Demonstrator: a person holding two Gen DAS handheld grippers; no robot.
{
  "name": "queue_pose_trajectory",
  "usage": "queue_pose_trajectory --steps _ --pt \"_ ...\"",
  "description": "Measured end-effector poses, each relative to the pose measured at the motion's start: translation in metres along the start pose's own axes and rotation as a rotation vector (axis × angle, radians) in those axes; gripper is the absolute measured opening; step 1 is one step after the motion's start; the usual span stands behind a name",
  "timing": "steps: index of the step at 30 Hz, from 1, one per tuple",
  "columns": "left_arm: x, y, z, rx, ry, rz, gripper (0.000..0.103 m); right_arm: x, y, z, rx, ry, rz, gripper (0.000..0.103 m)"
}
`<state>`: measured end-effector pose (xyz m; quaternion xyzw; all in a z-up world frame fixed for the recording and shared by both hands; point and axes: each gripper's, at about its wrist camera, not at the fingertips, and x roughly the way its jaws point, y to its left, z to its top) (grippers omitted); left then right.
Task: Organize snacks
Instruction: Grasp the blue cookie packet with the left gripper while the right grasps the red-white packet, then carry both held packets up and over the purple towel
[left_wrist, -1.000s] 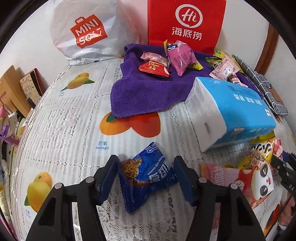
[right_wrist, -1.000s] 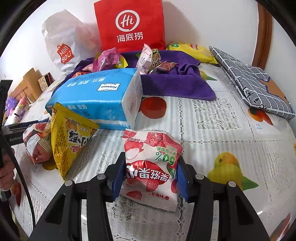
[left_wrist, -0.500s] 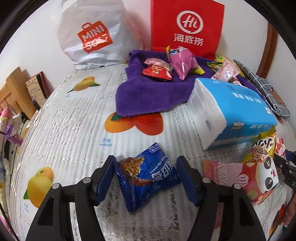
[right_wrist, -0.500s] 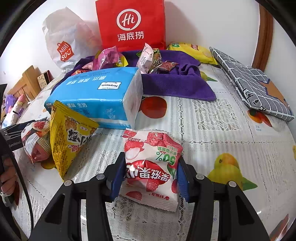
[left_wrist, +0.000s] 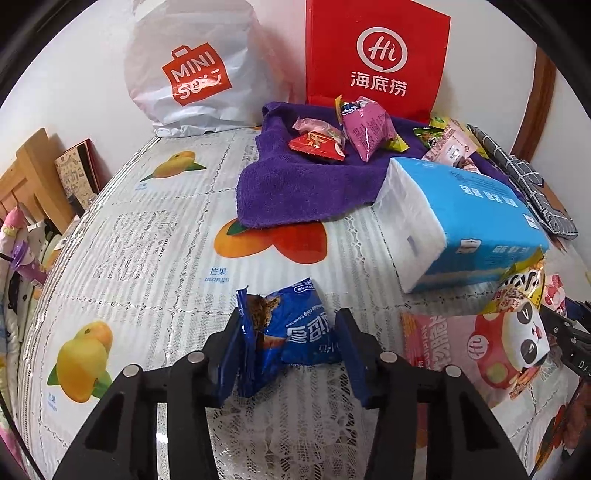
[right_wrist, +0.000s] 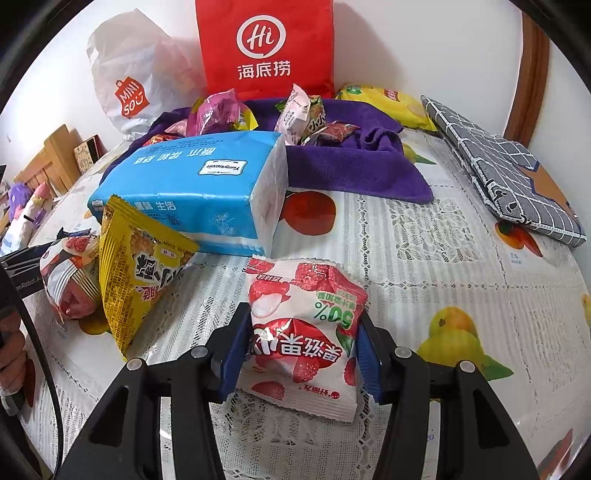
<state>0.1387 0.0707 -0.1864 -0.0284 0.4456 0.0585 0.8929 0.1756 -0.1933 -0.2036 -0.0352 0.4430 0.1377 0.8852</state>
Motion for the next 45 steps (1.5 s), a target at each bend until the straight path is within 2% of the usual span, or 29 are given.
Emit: queue_pose_trajectory --steps 9,14,18,29,37,45 --pt "-0.007 0.008 0.000 -0.028 0.011 -0.058 0.042 -0.002 -0.007 0.000 0.034 -0.009 -0.002 0.046" --pt "-0.017 0.013 0.002 -0.030 -0.003 -0.062 0.042 -0.008 -0.003 0.000 0.034 -0.012 -0.038 0.045" --pt "-0.025 0.019 0.006 -0.046 -0.010 -0.084 0.042 -0.020 0.002 0.004 0.027 -0.035 -0.027 0.045" --pt "-0.047 0.018 0.019 -0.070 -0.022 -0.146 0.042 -0.055 0.014 0.036 0.035 -0.119 -0.017 0.045" --pt "-0.071 0.003 0.032 -0.048 -0.048 -0.196 0.042 -0.079 0.026 0.058 0.023 -0.189 0.004 0.045" --pt "-0.088 -0.023 0.058 -0.018 -0.069 -0.259 0.042 -0.085 0.031 0.086 0.035 -0.192 0.015 0.045"
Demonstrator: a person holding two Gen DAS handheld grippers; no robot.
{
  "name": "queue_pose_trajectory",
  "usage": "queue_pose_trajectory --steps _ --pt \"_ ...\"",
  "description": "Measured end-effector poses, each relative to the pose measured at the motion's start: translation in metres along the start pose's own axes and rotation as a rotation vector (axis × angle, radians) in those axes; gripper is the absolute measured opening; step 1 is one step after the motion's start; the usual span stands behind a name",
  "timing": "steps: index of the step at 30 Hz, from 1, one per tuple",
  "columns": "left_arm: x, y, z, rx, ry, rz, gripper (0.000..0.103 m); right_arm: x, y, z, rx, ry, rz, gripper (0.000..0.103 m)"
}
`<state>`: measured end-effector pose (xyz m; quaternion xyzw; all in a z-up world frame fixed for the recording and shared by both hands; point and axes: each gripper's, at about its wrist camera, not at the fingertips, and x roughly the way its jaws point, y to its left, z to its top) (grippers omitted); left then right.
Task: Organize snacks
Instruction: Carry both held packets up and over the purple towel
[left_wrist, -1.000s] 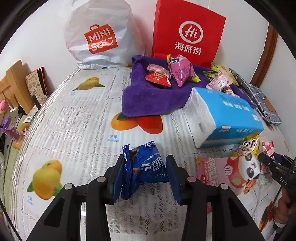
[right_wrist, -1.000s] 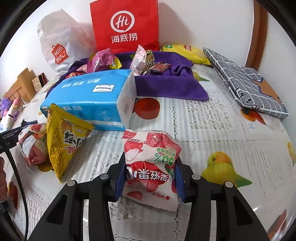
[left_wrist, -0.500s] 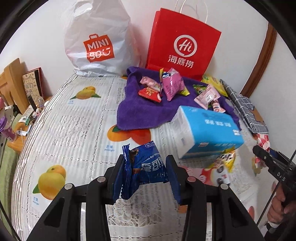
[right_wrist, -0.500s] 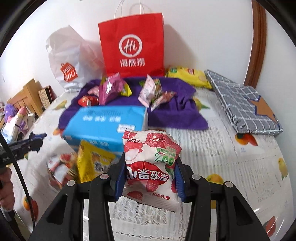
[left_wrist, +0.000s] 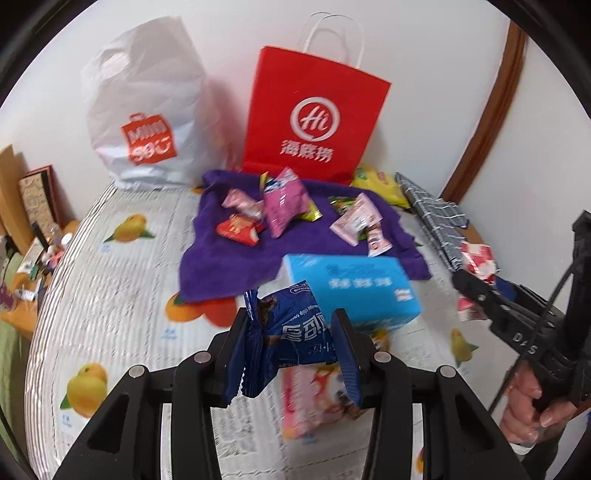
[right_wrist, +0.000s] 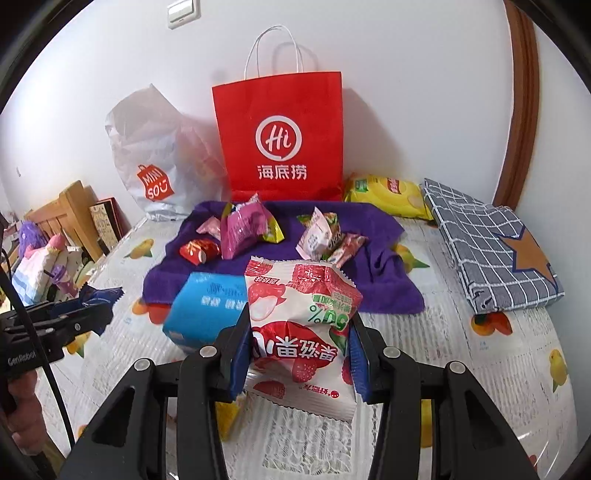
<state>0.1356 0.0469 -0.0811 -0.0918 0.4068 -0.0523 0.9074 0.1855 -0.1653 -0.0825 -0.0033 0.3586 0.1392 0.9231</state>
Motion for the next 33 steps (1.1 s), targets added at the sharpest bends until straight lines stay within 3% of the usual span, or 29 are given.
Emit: queue_pose_trajectory --steps 9,23,28,33 --pt "0.009 -0.019 0.047 0.025 -0.020 -0.033 0.042 0.016 0.001 0.042 -0.006 -0.020 0.002 0.045" --pt "0.042 -0.006 0.133 0.023 -0.065 -0.005 0.042 0.066 -0.007 0.120 -0.004 -0.049 0.012 0.045" --pt "0.059 0.000 0.152 0.020 -0.062 -0.014 0.042 0.084 -0.008 0.129 0.004 -0.043 0.030 0.045" --pt "0.085 0.012 0.151 0.010 -0.034 -0.004 0.042 0.112 -0.010 0.127 0.004 0.007 0.057 0.046"
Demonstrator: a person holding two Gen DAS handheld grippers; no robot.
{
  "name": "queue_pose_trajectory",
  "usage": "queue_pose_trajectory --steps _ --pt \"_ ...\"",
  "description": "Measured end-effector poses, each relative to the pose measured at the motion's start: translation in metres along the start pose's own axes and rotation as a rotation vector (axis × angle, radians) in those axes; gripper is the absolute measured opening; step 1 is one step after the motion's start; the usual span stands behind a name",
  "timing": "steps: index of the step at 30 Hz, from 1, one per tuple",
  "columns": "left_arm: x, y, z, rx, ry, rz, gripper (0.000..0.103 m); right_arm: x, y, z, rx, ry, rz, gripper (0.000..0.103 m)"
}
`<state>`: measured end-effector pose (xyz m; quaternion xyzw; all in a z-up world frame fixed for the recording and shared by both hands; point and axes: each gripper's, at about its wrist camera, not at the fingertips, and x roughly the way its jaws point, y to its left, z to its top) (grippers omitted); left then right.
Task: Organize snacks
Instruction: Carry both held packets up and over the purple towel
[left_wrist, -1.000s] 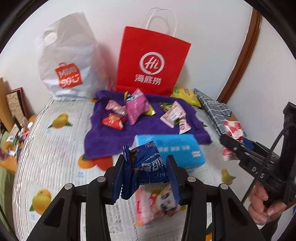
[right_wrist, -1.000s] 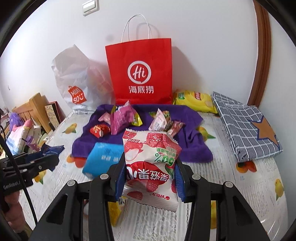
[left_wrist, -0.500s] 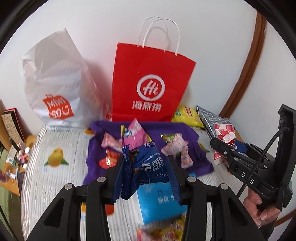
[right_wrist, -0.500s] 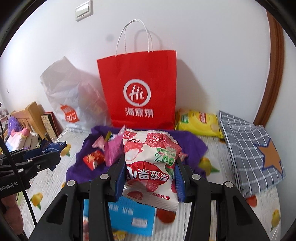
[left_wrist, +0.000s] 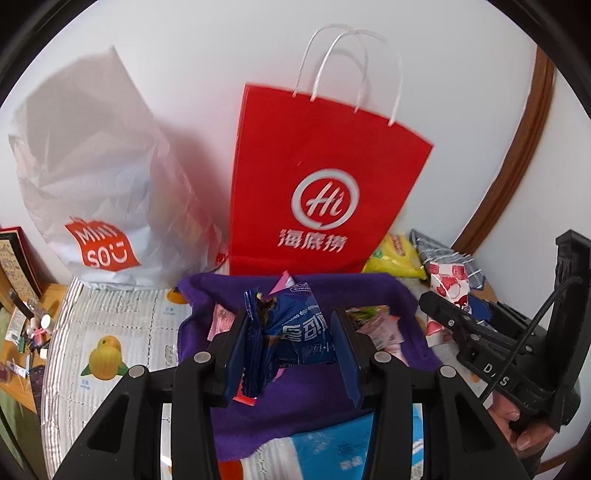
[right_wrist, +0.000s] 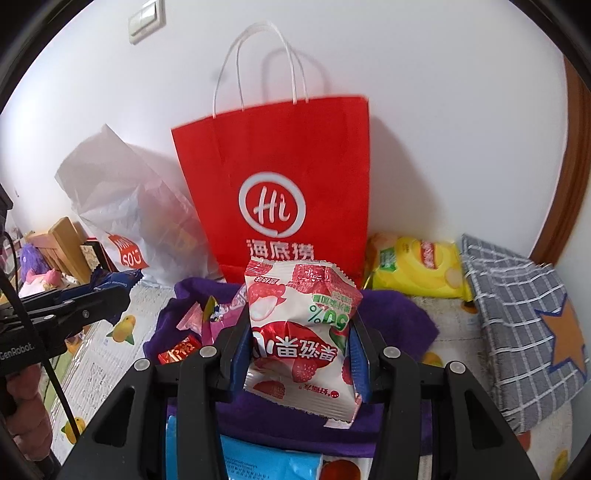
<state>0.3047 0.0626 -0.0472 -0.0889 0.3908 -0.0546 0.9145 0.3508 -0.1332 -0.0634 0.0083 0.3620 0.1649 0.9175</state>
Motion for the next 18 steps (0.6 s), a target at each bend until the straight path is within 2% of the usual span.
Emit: queue_pose_trajectory --steps 3,18 --pt "0.015 0.008 -0.001 -0.015 0.036 0.012 0.042 0.012 -0.002 -0.003 -0.012 0.015 -0.013 0.046" --pt "0.030 0.031 -0.004 -0.064 0.063 0.022 0.042 0.033 -0.018 -0.012 -0.011 0.083 0.003 0.046"
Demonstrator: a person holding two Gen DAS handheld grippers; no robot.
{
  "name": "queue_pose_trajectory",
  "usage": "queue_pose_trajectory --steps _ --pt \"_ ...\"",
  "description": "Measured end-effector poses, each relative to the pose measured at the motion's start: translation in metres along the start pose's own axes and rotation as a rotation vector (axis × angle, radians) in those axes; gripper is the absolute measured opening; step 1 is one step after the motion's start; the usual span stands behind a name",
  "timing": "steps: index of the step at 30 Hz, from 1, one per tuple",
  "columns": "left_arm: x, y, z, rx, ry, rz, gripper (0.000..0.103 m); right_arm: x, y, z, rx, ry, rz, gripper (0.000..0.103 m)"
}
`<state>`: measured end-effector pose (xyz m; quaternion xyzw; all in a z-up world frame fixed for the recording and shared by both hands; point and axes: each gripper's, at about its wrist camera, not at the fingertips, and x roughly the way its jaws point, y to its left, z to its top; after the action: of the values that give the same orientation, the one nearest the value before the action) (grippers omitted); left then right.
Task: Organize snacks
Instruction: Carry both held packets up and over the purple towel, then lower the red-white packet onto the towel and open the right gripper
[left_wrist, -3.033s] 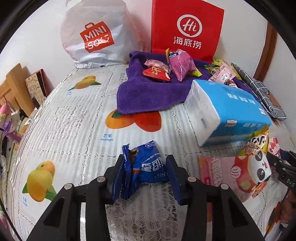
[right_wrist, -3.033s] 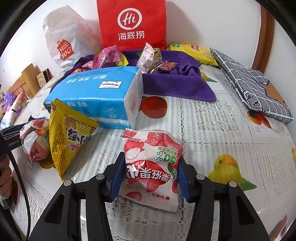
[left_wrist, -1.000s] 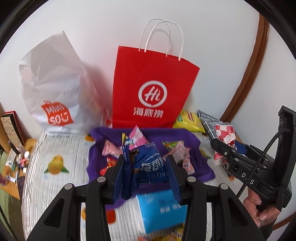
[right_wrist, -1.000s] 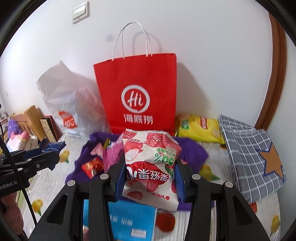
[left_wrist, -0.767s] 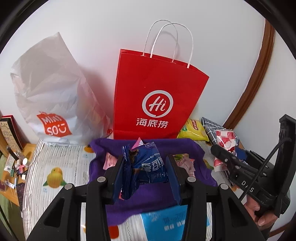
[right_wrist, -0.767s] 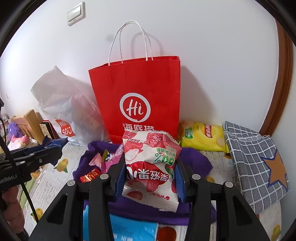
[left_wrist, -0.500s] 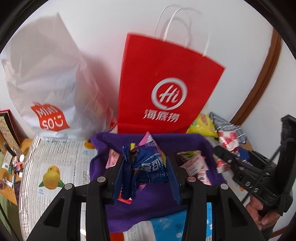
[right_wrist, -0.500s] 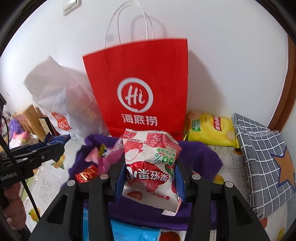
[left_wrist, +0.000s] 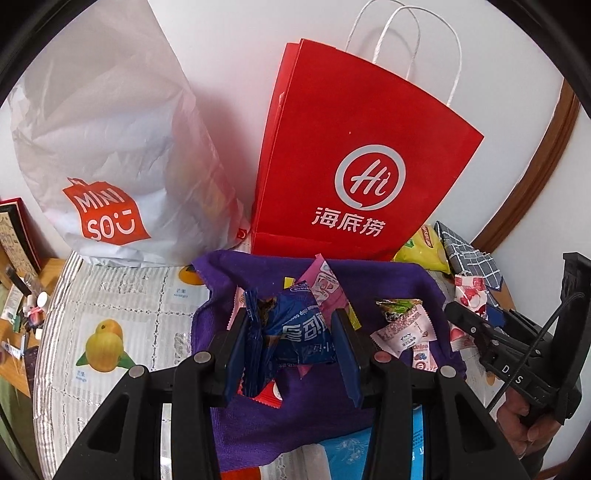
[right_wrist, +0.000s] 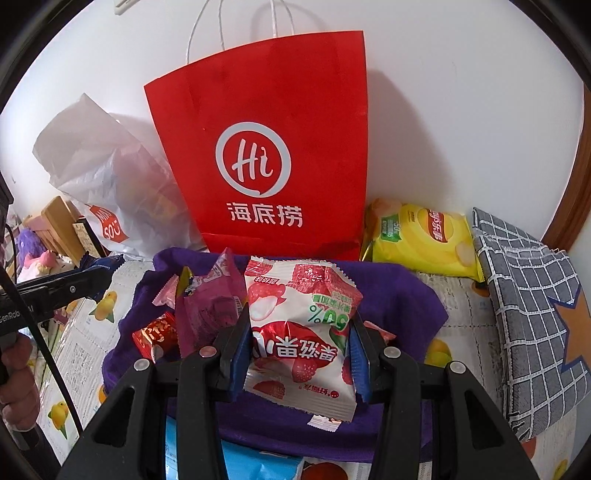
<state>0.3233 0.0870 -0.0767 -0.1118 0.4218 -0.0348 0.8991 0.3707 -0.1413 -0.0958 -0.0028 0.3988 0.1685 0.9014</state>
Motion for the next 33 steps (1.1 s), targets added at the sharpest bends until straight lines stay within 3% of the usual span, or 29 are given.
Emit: queue_pose_trajectory --steps 33 --pt "0.015 -0.005 -0.007 0.030 0.054 0.010 0.042 0.011 0.002 -0.008 -0.064 0.066 0.013 0.046"
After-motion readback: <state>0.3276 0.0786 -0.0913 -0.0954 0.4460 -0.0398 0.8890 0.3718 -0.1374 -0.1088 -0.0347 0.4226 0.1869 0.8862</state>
